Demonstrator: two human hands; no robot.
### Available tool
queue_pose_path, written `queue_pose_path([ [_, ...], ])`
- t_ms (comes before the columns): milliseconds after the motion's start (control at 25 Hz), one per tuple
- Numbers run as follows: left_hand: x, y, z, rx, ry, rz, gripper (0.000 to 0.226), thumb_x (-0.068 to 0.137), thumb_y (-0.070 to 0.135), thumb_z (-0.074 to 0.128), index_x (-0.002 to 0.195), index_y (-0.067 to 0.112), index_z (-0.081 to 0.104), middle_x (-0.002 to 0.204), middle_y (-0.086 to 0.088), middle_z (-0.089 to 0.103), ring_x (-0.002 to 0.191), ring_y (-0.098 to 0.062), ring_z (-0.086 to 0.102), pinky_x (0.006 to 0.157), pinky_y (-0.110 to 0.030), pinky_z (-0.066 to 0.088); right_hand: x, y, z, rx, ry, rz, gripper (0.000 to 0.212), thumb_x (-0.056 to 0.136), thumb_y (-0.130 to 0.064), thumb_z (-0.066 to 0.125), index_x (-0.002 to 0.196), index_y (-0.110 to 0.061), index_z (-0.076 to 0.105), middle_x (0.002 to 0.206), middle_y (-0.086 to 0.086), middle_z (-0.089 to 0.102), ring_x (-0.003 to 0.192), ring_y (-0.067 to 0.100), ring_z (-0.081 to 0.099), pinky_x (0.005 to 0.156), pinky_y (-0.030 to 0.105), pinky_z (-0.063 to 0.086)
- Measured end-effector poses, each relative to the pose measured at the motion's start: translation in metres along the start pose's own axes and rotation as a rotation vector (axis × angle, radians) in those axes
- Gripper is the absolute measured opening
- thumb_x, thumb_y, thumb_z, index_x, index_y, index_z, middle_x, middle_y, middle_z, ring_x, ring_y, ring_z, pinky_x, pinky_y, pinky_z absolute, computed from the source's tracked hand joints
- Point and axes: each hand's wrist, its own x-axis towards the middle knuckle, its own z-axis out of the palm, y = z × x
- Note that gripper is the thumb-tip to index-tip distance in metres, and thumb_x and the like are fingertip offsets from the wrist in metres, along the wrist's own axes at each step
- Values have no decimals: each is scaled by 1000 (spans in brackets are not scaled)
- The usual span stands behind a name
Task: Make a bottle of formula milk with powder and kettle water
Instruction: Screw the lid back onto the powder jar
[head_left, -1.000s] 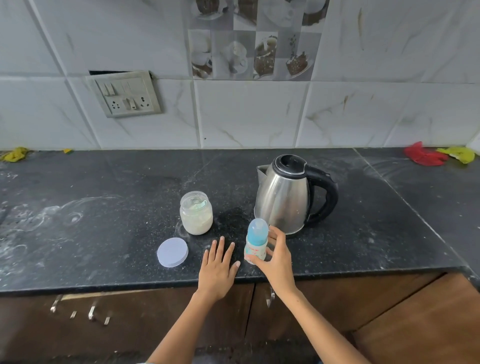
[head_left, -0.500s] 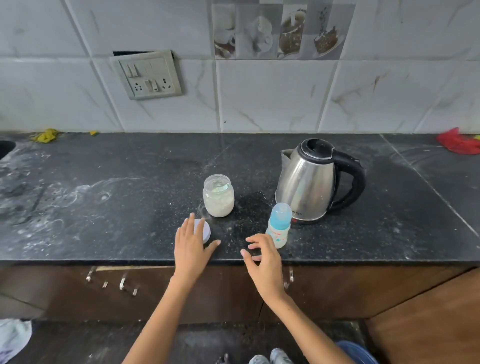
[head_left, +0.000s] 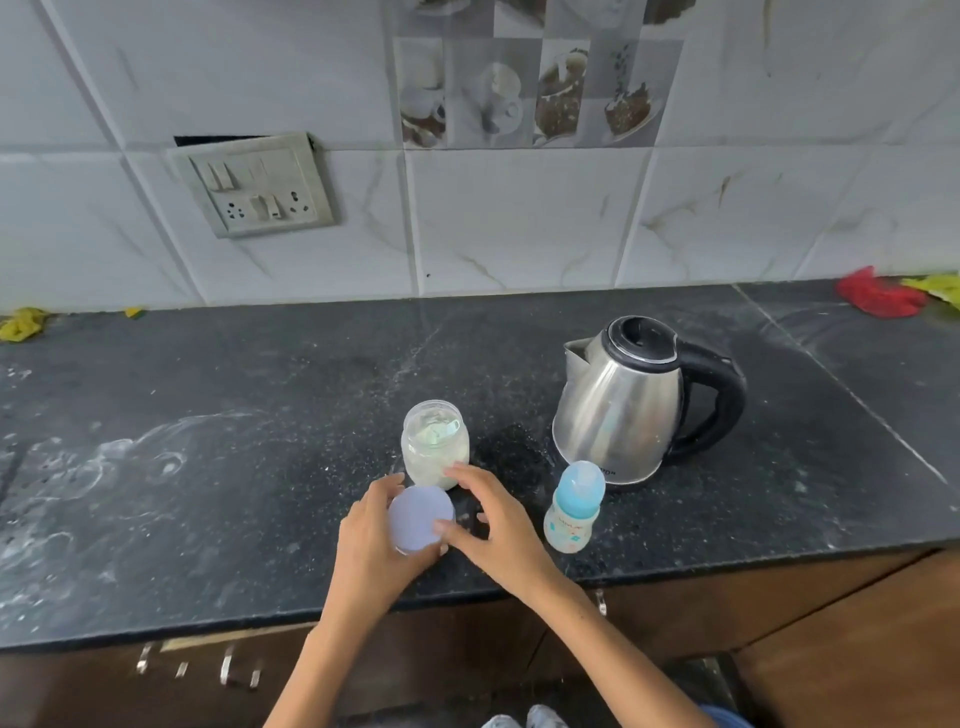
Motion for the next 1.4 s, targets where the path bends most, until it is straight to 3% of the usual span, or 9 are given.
queue_pose_path([
  [120,8,20,-8,-30,34,123,81,57,34,82,126,24,40,120,7,53,104,-15,49,81,-32,44,10,-21,-11,-182,-44,-32,61,82,-46,70,135,-23,53,144,-11,46,128,5,45,102,26,44],
  [280,22,38,-15,-119,29,178,86,56,24,86,127,29,38,124,8,50,110,-13,47,86,-32,43,25,-39,-22,-189,84,16,69,64,-48,84,122,-19,61,131,-6,57,116,11,55,93,33,51],
  [400,37,39,-18,-136,22,182,95,55,44,84,135,29,34,132,12,46,119,-3,40,94,-29,35,37,-40,-27,-216,230,92,63,63,-43,84,116,-20,60,119,-6,57,105,9,56,88,28,49],
  [480,47,32,-15,-162,68,81,110,47,50,88,138,27,31,131,13,43,116,10,33,98,-30,29,44,-40,-32,-126,324,203,56,67,-40,78,115,-23,55,116,-6,55,103,9,54,85,28,48],
  [600,61,16,-1,-273,46,-101,119,42,47,90,141,27,27,140,8,41,127,-10,37,98,-29,32,53,-38,-38,73,363,309,48,73,-36,70,115,-29,48,116,-3,54,102,11,52,85,32,49],
  [720,76,2,11,-331,-63,-132,110,50,33,92,141,28,29,141,6,44,128,-11,40,102,-32,36,60,-36,-39,137,362,333,45,76,-34,69,117,-34,48,117,-2,53,101,11,52,85,33,50],
  [920,91,-3,11,-280,-27,-110,83,44,42,92,117,32,53,112,15,62,104,0,55,88,-32,48,69,-32,-43,167,329,355,46,78,-33,68,120,-35,51,119,-1,53,101,9,52,80,26,46],
  [1080,80,-1,18,-161,89,-122,85,36,62,87,105,31,47,103,15,55,96,-8,52,81,-33,45,78,-36,-38,-28,235,318,58,74,-32,72,127,-34,49,122,-2,49,104,12,51,80,25,40],
  [1400,79,-5,20,-393,36,-200,73,44,30,94,101,21,48,106,12,59,101,2,53,73,-20,42,113,-57,-23,-449,-159,169,65,67,-28,76,127,-27,51,123,4,44,105,25,55,83,36,48],
])
